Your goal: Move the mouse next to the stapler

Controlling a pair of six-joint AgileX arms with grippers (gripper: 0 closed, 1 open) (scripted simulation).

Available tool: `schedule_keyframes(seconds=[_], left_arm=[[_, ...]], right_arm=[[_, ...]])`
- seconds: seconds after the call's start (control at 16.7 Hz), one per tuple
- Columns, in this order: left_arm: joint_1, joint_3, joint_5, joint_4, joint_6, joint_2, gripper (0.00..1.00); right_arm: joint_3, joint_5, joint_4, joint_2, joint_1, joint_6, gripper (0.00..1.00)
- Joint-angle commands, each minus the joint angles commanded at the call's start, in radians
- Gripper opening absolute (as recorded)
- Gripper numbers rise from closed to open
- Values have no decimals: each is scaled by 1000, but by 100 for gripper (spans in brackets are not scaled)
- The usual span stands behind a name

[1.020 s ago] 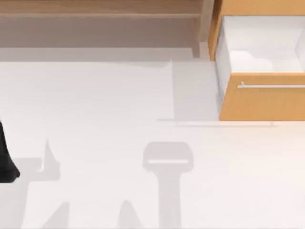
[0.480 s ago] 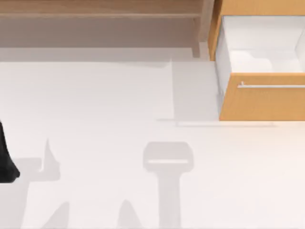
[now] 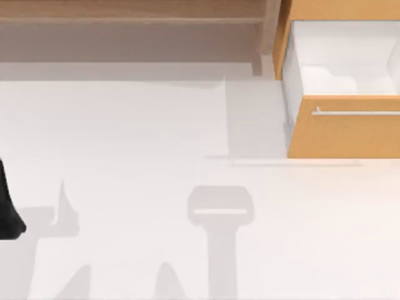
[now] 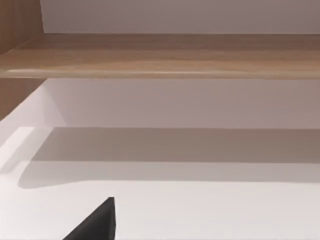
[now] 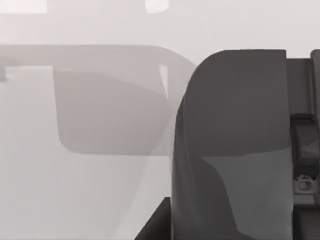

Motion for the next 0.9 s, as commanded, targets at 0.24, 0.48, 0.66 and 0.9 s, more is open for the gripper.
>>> schedule_keyframes(seconds=[0.24,0.48,0.66,0.9], left_arm=[[0,0,0,0,0,0,100],[0,0,0,0,0,0,100],[0,0,0,0,0,0,100],[0,0,0,0,0,0,100]], right_arm=[[0,0,0,0,0,0,60],[0,0,0,0,0,0,90],[0,0,0,0,0,0,100],[0,0,0,0,0,0,100]])
